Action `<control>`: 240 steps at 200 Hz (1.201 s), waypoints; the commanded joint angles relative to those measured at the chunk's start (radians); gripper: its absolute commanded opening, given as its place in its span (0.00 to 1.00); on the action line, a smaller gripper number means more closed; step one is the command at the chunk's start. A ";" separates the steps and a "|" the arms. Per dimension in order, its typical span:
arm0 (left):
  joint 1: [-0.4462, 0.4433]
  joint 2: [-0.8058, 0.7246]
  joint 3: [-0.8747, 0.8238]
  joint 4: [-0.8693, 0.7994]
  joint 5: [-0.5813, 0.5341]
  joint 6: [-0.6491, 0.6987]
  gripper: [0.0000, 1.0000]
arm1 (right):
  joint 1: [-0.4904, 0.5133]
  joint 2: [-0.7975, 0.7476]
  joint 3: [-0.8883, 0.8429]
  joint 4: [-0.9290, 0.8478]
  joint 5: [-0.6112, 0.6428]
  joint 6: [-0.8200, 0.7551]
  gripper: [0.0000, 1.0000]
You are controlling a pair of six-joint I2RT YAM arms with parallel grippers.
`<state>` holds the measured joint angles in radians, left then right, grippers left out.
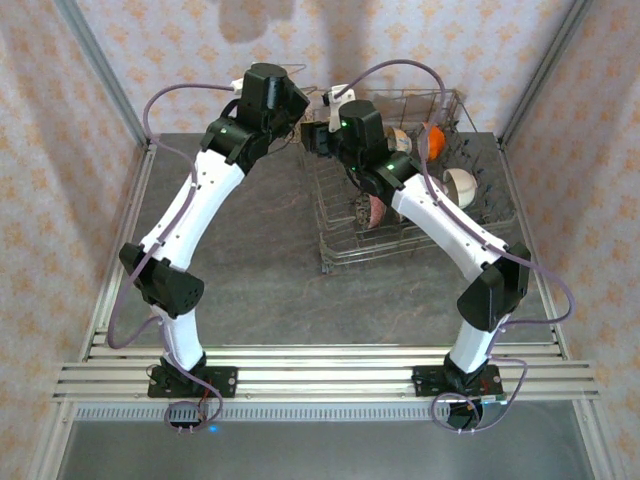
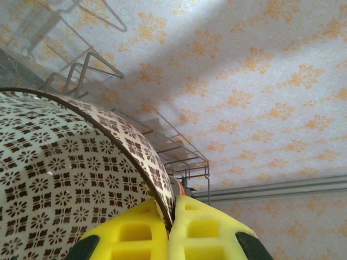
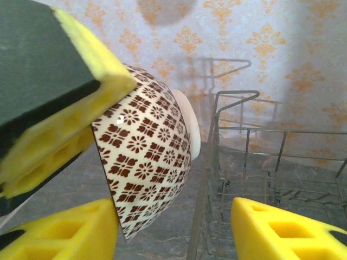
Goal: Load the bowls into the dish rack
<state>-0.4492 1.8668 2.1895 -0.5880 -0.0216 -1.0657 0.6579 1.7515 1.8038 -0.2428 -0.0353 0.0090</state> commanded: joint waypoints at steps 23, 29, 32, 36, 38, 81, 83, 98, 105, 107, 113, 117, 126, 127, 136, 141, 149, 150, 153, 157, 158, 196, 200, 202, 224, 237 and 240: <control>-0.021 0.031 0.099 0.010 -0.058 -0.027 0.00 | 0.009 0.046 0.031 0.044 0.149 0.070 0.54; -0.024 0.034 0.102 0.011 -0.059 -0.030 0.00 | 0.010 0.049 0.031 0.049 0.151 0.072 0.54; -0.023 0.035 0.103 0.012 -0.057 -0.032 0.00 | 0.012 0.050 0.030 0.051 0.158 0.072 0.54; -0.025 0.035 0.105 0.013 -0.057 -0.034 0.00 | 0.015 0.052 0.030 0.055 0.170 0.071 0.54; -0.025 0.035 0.106 0.013 -0.056 -0.035 0.00 | 0.016 0.053 0.029 0.055 0.181 0.069 0.54; -0.034 0.035 0.113 0.009 -0.065 -0.037 0.00 | 0.029 0.091 0.047 0.071 0.360 0.113 0.45; -0.034 0.035 0.112 0.008 -0.064 -0.038 0.00 | 0.029 0.092 0.050 0.068 0.365 0.113 0.45; -0.036 0.035 0.113 0.008 -0.058 -0.047 0.00 | 0.029 0.120 0.093 0.030 0.401 0.125 0.39; -0.036 0.035 0.115 0.005 -0.057 -0.049 0.00 | 0.029 0.131 0.113 0.016 0.417 0.128 0.35; -0.036 0.038 0.116 0.005 -0.056 -0.050 0.00 | 0.031 0.133 0.116 0.013 0.423 0.130 0.34; -0.036 0.064 0.114 0.004 -0.057 -0.051 0.00 | 0.029 0.139 0.125 0.006 0.436 0.133 0.33; -0.038 0.064 0.114 0.003 -0.057 -0.051 0.00 | 0.029 0.142 0.129 0.005 0.443 0.133 0.31; -0.037 0.065 0.113 0.001 -0.056 -0.052 0.00 | 0.029 0.144 0.131 0.006 0.461 0.138 0.27; -0.038 0.066 0.114 0.001 -0.056 -0.052 0.00 | 0.029 0.144 0.131 0.006 0.463 0.139 0.27; -0.038 0.066 0.115 0.001 -0.051 -0.053 0.00 | 0.029 0.142 0.126 0.012 0.486 0.146 0.24; -0.037 0.067 0.114 0.001 -0.048 -0.053 0.00 | 0.029 0.140 0.123 0.020 0.494 0.147 0.21; -0.037 0.069 0.113 0.005 -0.040 -0.054 0.00 | 0.029 0.140 0.120 0.024 0.514 0.150 0.17; -0.037 0.069 0.113 0.007 -0.039 -0.053 0.00 | 0.029 0.140 0.120 0.025 0.516 0.149 0.17; -0.037 0.070 0.113 0.011 -0.034 -0.053 0.00 | 0.030 0.140 0.120 0.024 0.523 0.151 0.15; -0.037 0.072 0.113 0.013 -0.028 -0.053 0.00 | 0.029 0.140 0.120 0.024 0.534 0.151 0.14; -0.037 0.072 0.113 0.013 -0.026 -0.053 0.00 | 0.029 0.140 0.120 0.024 0.536 0.152 0.14; -0.037 0.090 0.137 0.028 0.012 -0.054 0.10 | 0.030 0.128 0.099 0.046 0.618 0.135 0.05; -0.037 0.093 0.141 0.028 0.017 -0.054 0.12 | 0.029 0.127 0.094 0.053 0.625 0.132 0.04; -0.037 0.094 0.144 0.028 0.019 -0.053 0.13 | 0.029 0.126 0.091 0.056 0.629 0.131 0.04; -0.038 0.096 0.151 0.043 0.036 -0.045 0.26 | 0.029 0.117 0.072 0.079 0.663 0.120 0.00; -0.037 0.091 0.151 0.048 0.035 -0.042 0.35 | 0.027 0.119 0.078 0.066 0.672 0.118 0.00; -0.038 0.089 0.150 0.051 0.035 -0.038 0.38 | 0.025 0.119 0.084 0.057 0.673 0.120 0.00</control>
<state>-0.4778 1.9812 2.2955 -0.5571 0.0174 -1.1114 0.7136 1.8885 1.8835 -0.2131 0.4889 0.1211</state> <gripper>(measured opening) 0.310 0.103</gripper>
